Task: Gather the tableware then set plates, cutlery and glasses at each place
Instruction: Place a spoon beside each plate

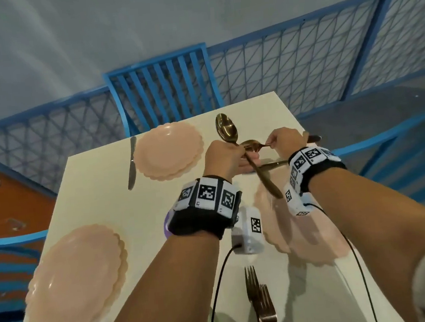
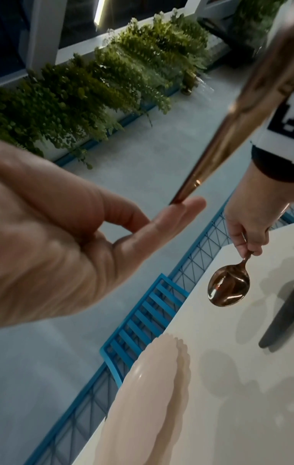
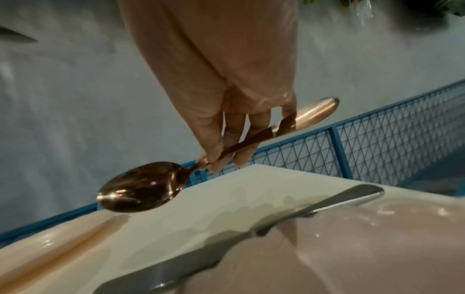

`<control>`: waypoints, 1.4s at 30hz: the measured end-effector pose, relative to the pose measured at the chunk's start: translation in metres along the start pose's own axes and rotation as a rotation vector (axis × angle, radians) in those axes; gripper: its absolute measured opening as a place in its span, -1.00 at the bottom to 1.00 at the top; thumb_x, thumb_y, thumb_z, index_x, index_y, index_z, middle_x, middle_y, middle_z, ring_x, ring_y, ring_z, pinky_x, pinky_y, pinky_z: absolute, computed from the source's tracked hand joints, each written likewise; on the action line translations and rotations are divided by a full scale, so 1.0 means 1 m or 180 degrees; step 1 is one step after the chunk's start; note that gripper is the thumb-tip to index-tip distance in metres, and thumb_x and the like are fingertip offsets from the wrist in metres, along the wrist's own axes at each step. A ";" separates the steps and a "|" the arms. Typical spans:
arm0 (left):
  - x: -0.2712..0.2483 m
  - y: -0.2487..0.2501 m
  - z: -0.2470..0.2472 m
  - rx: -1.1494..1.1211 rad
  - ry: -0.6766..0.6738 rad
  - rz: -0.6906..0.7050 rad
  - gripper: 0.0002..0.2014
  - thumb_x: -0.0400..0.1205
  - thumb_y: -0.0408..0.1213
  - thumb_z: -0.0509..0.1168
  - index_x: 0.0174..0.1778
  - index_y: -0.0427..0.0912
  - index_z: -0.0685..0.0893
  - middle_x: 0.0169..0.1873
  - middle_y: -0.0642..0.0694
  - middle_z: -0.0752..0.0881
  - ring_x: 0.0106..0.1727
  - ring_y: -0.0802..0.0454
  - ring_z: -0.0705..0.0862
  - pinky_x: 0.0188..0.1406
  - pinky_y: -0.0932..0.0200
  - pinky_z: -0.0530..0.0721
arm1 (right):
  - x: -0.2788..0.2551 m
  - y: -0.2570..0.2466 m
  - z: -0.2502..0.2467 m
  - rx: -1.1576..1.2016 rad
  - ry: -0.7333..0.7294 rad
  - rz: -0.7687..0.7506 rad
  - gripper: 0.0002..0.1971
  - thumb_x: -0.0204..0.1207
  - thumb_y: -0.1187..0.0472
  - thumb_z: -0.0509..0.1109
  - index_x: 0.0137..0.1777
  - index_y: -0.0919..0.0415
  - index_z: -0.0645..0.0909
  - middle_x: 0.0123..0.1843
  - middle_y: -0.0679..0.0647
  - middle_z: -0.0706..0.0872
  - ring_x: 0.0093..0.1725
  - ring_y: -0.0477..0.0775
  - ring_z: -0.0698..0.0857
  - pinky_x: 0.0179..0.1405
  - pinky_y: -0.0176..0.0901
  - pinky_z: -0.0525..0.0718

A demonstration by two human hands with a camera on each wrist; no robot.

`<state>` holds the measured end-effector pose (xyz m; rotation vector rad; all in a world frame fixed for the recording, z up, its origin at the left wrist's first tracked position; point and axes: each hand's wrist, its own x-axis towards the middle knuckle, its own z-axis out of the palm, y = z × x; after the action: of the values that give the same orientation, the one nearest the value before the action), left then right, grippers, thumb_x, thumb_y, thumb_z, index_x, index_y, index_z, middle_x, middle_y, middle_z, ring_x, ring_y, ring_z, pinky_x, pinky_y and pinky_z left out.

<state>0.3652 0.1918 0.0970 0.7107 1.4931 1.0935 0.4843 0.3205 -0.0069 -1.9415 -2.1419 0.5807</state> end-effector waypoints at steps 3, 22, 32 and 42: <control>0.010 -0.006 -0.001 -0.0037 0.0024 -0.0071 -0.83 0.70 -0.54 0.07 -0.19 -0.41 0.48 -0.36 -0.35 0.68 -0.63 0.03 0.71 -0.50 0.22 0.76 | 0.014 0.001 0.013 -0.0092 -0.0265 0.0034 -0.75 0.59 0.30 0.23 0.02 0.04 0.72 0.21 0.01 0.72 0.32 0.12 0.58 0.57 0.23 0.08; 0.022 -0.016 -0.008 -0.0059 0.0150 0.0033 -0.74 0.72 -0.45 0.10 0.25 -0.56 0.46 -0.29 -0.27 0.74 -0.55 0.08 0.76 -0.52 0.33 0.71 | 0.040 0.009 0.036 -0.0322 -0.0765 0.0056 -0.77 0.60 0.29 0.29 0.16 0.13 0.71 0.25 0.13 0.70 0.28 0.18 0.62 0.38 0.08 0.54; 0.021 -0.020 -0.013 0.0013 0.0144 0.0027 -0.79 0.72 -0.44 0.11 0.19 -0.49 0.50 -0.30 -0.25 0.75 -0.52 0.08 0.76 -0.48 0.32 0.74 | 0.037 0.010 0.047 -0.0250 -0.0578 -0.0100 -0.76 0.53 0.44 0.29 0.07 0.17 0.68 0.20 0.18 0.68 0.24 0.20 0.61 0.30 0.07 0.61; 0.019 -0.026 -0.016 0.0045 0.0150 -0.0038 -0.78 0.72 -0.43 0.11 0.22 -0.47 0.49 -0.29 -0.25 0.75 -0.46 0.03 0.77 -0.38 0.27 0.79 | 0.032 0.017 0.045 -0.0231 -0.0553 -0.0046 -0.77 0.51 0.43 0.35 0.10 0.20 0.69 0.21 0.18 0.68 0.25 0.19 0.60 0.31 0.01 0.60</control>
<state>0.3490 0.1942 0.0656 0.6892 1.5445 1.0982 0.4784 0.3458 -0.0581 -1.9773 -2.3089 0.7022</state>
